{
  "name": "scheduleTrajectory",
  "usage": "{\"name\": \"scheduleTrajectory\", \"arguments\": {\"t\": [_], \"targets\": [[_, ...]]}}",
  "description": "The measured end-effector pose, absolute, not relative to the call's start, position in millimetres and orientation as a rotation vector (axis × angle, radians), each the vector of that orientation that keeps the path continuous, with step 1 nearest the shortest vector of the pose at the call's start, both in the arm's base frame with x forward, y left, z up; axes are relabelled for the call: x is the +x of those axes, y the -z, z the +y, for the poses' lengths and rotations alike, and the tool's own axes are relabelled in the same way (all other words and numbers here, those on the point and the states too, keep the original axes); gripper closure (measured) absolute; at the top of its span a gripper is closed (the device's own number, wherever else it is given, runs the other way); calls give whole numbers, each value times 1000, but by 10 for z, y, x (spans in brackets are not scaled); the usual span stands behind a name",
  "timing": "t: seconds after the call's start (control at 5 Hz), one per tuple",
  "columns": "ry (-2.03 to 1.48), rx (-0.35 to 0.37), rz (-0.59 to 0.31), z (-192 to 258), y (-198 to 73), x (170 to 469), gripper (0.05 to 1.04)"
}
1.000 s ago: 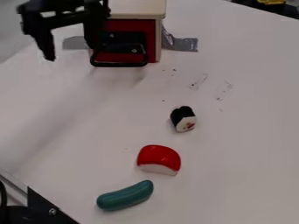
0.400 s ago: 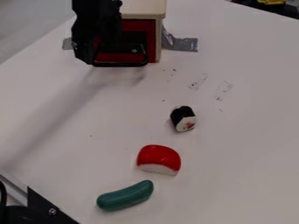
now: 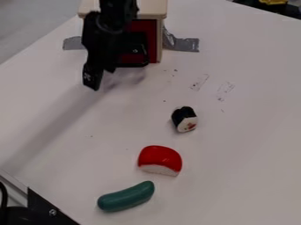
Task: Opened the drawer
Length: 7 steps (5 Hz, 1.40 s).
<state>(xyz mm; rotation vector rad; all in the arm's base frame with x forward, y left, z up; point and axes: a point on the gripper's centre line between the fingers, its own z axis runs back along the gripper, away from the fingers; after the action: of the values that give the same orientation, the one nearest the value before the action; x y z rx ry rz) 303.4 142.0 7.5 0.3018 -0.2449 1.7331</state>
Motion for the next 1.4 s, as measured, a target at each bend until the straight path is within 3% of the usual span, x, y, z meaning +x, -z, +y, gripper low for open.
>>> {"name": "scheduleTrajectory", "arguments": {"t": [0.2,0.4,0.6,0.8,1.4], "targets": [[-1753,332,-290,1502,-5,3104,122],[-1726,376,-318,1523,29,3084,392],[-1713,349,-327,1486,28,3045,688],[-1697,315,-283,1422,3,2915,762],[-1635,323,-261,1197,-81,2155,762]]}}
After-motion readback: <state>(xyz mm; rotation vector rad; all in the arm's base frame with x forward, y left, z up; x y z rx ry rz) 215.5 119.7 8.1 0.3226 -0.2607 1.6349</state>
